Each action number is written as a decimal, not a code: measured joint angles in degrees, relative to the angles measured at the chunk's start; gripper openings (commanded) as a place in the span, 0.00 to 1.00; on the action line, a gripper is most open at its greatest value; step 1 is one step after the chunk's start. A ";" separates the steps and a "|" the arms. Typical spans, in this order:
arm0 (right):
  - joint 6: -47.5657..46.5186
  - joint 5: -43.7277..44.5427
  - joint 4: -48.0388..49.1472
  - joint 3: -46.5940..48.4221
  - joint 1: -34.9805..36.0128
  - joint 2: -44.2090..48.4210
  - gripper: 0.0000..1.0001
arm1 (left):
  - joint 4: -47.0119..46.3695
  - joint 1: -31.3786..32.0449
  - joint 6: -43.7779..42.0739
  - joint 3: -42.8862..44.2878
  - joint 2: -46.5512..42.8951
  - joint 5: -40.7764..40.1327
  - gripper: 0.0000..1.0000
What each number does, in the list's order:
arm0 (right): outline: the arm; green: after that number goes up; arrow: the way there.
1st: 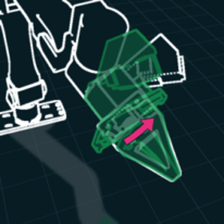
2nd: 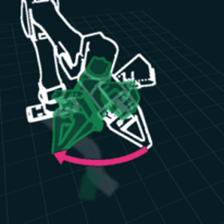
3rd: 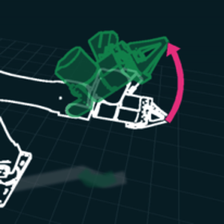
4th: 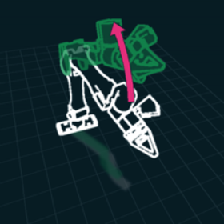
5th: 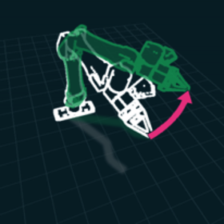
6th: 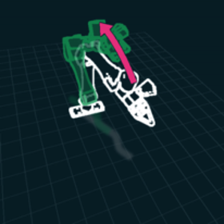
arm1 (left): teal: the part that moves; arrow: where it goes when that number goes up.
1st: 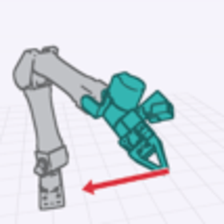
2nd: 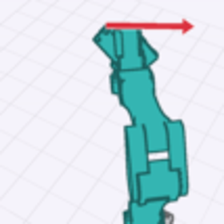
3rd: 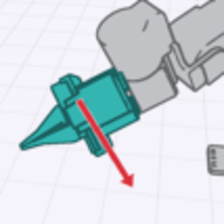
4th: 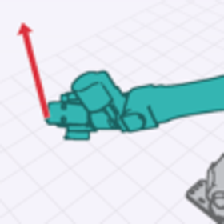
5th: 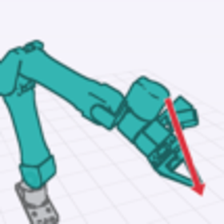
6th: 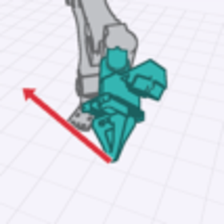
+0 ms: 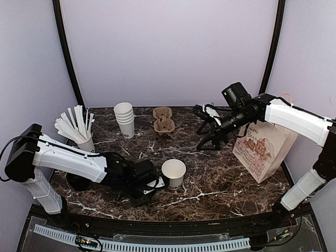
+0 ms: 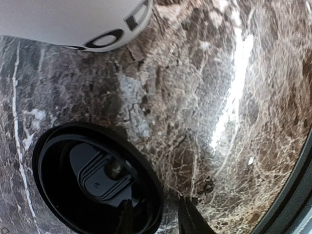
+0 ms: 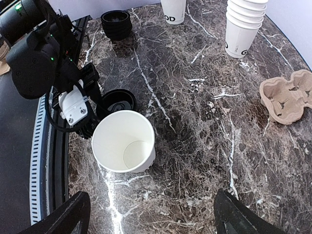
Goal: Pack the takeout coffee
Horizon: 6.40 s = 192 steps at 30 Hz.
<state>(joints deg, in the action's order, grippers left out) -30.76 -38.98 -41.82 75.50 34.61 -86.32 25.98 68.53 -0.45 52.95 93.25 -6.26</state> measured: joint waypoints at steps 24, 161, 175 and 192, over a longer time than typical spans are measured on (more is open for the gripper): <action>1.01 -1.27 -2.38 7.82 0.00 -2.21 0.95 | 6.86 -4.22 -0.13 10.21 -14.53 -4.52 0.15; -0.28 10.03 -4.20 3.76 4.26 4.13 0.91 | 22.69 -37.99 20.11 20.13 7.48 4.00 0.94; -0.28 6.10 -3.98 3.43 4.26 2.54 0.91 | 20.35 -37.99 28.98 18.56 10.84 6.27 0.91; -0.26 5.33 -3.61 1.81 4.26 2.54 0.92 | 19.85 -38.01 29.16 19.04 13.84 3.63 0.72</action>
<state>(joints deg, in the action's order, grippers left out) -31.03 -33.65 -45.43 77.32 38.87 -83.79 45.82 30.52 28.71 71.99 107.09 -2.63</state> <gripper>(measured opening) 0.915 0.755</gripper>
